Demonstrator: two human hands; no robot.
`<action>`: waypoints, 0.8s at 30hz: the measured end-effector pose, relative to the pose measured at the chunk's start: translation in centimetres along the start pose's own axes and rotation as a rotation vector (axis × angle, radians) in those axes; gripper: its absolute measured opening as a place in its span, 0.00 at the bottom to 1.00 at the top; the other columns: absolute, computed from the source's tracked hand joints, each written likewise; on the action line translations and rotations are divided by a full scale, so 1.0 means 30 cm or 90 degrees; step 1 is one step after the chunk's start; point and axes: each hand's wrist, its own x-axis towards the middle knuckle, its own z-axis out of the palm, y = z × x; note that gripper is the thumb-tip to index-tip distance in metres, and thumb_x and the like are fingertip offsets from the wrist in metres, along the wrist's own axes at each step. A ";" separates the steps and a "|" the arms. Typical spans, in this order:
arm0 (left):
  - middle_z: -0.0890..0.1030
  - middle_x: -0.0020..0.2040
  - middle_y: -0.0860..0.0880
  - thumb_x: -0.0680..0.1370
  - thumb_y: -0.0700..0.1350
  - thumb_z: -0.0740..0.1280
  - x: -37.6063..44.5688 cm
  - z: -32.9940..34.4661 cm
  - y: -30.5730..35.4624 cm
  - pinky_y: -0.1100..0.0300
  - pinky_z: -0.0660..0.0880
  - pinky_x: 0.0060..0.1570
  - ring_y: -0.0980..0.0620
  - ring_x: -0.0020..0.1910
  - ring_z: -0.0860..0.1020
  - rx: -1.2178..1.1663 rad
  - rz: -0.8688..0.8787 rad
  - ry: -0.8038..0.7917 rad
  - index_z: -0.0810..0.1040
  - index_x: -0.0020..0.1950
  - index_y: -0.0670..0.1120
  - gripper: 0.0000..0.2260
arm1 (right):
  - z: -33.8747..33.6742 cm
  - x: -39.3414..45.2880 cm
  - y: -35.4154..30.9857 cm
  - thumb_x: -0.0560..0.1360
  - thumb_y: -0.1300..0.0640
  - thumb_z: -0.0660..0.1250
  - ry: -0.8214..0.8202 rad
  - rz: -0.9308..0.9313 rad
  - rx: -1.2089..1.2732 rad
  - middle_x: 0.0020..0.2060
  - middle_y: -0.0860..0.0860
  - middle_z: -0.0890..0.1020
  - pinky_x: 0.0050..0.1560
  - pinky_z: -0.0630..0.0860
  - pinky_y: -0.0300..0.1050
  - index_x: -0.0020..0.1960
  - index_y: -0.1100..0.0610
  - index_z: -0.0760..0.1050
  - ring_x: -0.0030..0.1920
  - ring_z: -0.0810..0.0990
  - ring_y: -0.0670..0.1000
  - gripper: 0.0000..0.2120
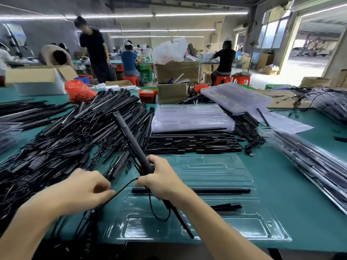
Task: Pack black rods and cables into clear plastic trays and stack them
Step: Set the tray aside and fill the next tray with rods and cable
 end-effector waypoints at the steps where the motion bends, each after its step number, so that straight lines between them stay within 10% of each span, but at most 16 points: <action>1: 0.74 0.30 0.52 0.80 0.60 0.63 -0.007 -0.005 -0.005 0.66 0.64 0.49 0.55 0.31 0.70 0.041 -0.008 0.004 0.73 0.32 0.49 0.21 | 0.000 0.002 0.002 0.71 0.64 0.70 0.001 0.005 0.005 0.34 0.50 0.69 0.21 0.66 0.39 0.43 0.52 0.66 0.18 0.65 0.42 0.14; 6: 0.70 0.22 0.51 0.70 0.68 0.69 -0.009 -0.068 -0.089 0.55 0.69 0.52 0.53 0.25 0.68 -0.145 -0.006 -0.115 0.73 0.23 0.47 0.27 | 0.020 0.011 0.013 0.71 0.64 0.69 0.013 0.022 0.026 0.32 0.49 0.69 0.20 0.65 0.37 0.45 0.53 0.68 0.19 0.67 0.41 0.12; 12: 0.62 0.24 0.51 0.63 0.71 0.75 -0.003 -0.164 -0.233 0.59 0.64 0.30 0.52 0.25 0.62 -0.201 0.008 0.105 0.61 0.23 0.50 0.33 | 0.001 0.000 -0.010 0.72 0.64 0.70 0.016 0.023 0.067 0.32 0.50 0.68 0.21 0.66 0.39 0.46 0.55 0.67 0.22 0.65 0.46 0.12; 15: 0.71 0.24 0.54 0.66 0.64 0.77 0.039 -0.147 -0.277 0.56 0.72 0.42 0.58 0.25 0.69 -0.019 -0.064 0.120 0.69 0.24 0.50 0.25 | 0.000 -0.030 -0.040 0.72 0.66 0.70 -0.050 -0.022 0.167 0.29 0.50 0.69 0.22 0.65 0.40 0.46 0.56 0.68 0.22 0.65 0.48 0.12; 19: 0.79 0.44 0.67 0.68 0.67 0.72 0.024 -0.095 -0.250 0.51 0.52 0.74 0.74 0.49 0.72 0.205 -0.136 0.024 0.79 0.40 0.63 0.10 | 0.019 -0.054 -0.074 0.71 0.67 0.70 -0.066 -0.082 0.199 0.35 0.56 0.69 0.22 0.64 0.39 0.44 0.55 0.67 0.22 0.63 0.49 0.13; 24: 0.85 0.46 0.59 0.69 0.74 0.67 -0.055 -0.078 -0.023 0.54 0.77 0.54 0.59 0.47 0.83 -0.203 -0.022 -0.313 0.84 0.50 0.61 0.21 | 0.036 -0.033 -0.078 0.72 0.68 0.69 -0.002 -0.066 0.216 0.31 0.53 0.67 0.21 0.64 0.39 0.42 0.55 0.65 0.21 0.63 0.49 0.14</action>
